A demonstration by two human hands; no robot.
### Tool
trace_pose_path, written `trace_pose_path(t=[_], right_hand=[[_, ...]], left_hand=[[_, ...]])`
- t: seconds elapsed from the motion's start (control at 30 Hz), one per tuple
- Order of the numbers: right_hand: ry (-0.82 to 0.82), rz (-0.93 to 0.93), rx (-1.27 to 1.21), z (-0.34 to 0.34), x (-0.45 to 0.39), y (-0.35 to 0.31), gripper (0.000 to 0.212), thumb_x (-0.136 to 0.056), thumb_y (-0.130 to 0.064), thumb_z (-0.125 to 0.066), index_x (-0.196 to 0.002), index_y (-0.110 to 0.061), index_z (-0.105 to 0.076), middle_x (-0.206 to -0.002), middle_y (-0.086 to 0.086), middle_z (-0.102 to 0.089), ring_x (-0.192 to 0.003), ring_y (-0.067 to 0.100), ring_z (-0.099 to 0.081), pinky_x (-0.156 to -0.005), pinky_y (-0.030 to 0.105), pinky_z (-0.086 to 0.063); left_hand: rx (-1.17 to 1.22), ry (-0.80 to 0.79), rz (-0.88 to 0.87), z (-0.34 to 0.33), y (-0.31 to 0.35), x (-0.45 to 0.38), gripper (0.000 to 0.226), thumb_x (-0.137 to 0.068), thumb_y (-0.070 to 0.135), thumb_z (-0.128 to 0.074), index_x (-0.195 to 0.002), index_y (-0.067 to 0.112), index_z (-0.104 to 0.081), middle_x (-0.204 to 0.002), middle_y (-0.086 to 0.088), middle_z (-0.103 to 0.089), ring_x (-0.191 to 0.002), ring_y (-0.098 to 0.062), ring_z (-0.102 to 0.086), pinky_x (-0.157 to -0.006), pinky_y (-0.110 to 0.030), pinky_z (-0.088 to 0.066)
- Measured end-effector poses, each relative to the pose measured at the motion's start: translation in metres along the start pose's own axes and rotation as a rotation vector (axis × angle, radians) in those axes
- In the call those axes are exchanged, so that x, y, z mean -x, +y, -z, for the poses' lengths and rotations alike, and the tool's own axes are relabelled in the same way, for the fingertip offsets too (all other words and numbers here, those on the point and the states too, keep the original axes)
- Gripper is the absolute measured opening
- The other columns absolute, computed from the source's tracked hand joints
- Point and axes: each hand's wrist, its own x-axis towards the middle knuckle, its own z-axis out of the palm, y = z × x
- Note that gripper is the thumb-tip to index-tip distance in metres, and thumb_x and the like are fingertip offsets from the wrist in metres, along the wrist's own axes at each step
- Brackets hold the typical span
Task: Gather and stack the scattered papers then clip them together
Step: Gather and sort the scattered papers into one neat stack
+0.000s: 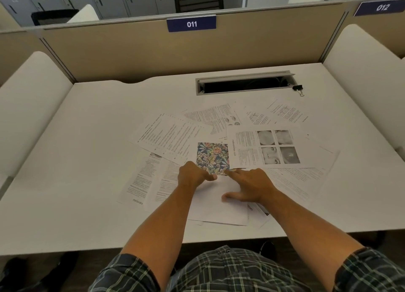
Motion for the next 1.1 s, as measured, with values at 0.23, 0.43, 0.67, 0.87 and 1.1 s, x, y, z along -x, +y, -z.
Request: trace_pose_path(t=[0.23, 0.43, 0.67, 0.87, 1.1], right_hand=[[-0.065, -0.396, -0.035, 0.011, -0.033, 0.007, 0.08, -0.086, -0.071, -0.058, -0.144, -0.017, -0.048, -0.135, 0.007, -0.06, -0.115, 0.027, -0.062, -0.086, 0.038, -0.052], [-0.15, -0.512, 0.021, 0.003, -0.044, 0.009, 0.093, -0.087, -0.076, -0.05, -0.151, -0.01, -0.038, -0.132, 0.014, -0.061, -0.115, 0.031, -0.062, -0.09, 0.039, -0.05], [-0.254, -0.412, 0.092, 0.012, -0.065, 0.013, 0.074, -0.102, -0.051, -0.046, -0.158, -0.005, -0.027, -0.127, 0.015, -0.068, -0.112, 0.033, -0.067, -0.088, 0.038, -0.053], [-0.302, -0.272, 0.26, 0.01, -0.072, 0.011, 0.063, -0.102, -0.011, -0.053, -0.156, 0.005, -0.024, -0.117, 0.018, -0.071, -0.103, 0.034, -0.071, -0.083, 0.042, -0.058], [0.03, -0.163, 0.218, 0.034, -0.067, 0.019, 0.011, -0.084, -0.009, -0.079, -0.092, -0.005, -0.073, -0.076, 0.01, -0.075, -0.064, 0.028, -0.071, -0.058, 0.034, -0.055]], left_hand=[[-0.409, 0.168, -0.001, -0.012, -0.006, 0.021, 0.109, -0.062, 0.055, -0.092, -0.144, 0.012, -0.034, -0.144, -0.015, -0.037, -0.135, -0.038, -0.041, -0.105, -0.053, -0.043], [-0.39, 0.208, 0.046, -0.014, -0.005, 0.024, 0.114, -0.058, 0.054, -0.095, -0.143, 0.008, -0.034, -0.14, -0.017, -0.042, -0.131, -0.034, -0.046, -0.103, -0.048, -0.046], [-0.16, 0.17, 0.111, -0.004, -0.007, 0.018, 0.109, -0.067, 0.037, -0.095, -0.147, 0.01, -0.026, -0.142, -0.02, -0.046, -0.13, -0.04, -0.052, -0.105, -0.05, -0.046], [0.093, 0.159, -0.039, 0.007, -0.021, 0.01, 0.086, -0.071, 0.016, -0.092, -0.135, 0.01, -0.035, -0.126, -0.018, -0.063, -0.111, -0.039, -0.064, -0.089, -0.047, -0.055], [0.295, 0.124, -0.212, 0.02, -0.039, -0.005, 0.07, -0.088, 0.007, -0.069, -0.145, 0.029, -0.036, -0.101, -0.01, -0.066, -0.084, -0.02, -0.063, -0.056, -0.022, -0.045]])
